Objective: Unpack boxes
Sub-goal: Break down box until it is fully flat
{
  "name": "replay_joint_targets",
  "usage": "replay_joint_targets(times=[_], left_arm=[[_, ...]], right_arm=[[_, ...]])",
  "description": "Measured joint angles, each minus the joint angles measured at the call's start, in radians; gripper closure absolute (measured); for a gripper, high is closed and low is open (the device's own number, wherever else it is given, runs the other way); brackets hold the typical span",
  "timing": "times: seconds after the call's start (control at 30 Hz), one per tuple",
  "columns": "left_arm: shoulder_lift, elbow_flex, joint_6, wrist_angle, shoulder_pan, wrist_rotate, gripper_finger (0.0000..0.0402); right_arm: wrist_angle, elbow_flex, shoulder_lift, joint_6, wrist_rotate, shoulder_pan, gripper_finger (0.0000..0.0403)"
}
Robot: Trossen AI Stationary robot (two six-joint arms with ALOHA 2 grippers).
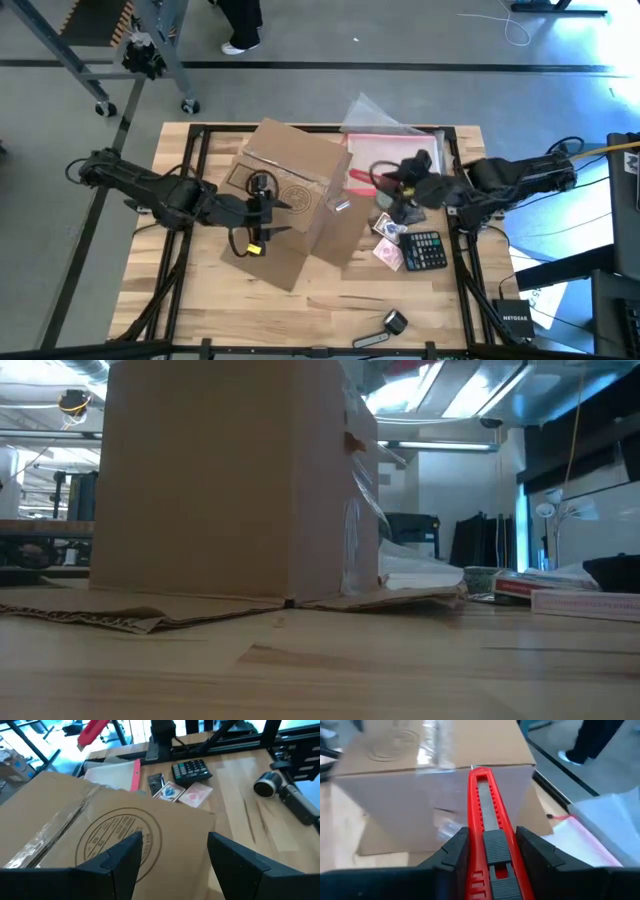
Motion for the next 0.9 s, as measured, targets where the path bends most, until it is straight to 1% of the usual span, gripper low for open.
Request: replay_joint_targets(times=[0.17,0.33,0.5,0.9], left_arm=[[0.0,0.0,0.014,-0.009,0.023,0.0,0.0183],[0.007,0.0,0.035,-0.014,0.046,-0.001,0.0183],[0.019,-0.001,0.053,-0.017,0.055,0.0,0.0183],[0.034,0.0,0.061,-0.011,0.055,-0.001,0.0183]], right_arm=[[0.113,-0.074,0.007,-0.074,-0.117,-0.075,0.0271],[0.215,-0.103,0.007,-0.129,-0.141,-0.106,0.0271],[0.211,-0.104,0.007,-0.137,-0.169,-0.136,0.0271],[0.191,-0.104,0.008,-0.122,-0.185,-0.134,0.0271]])
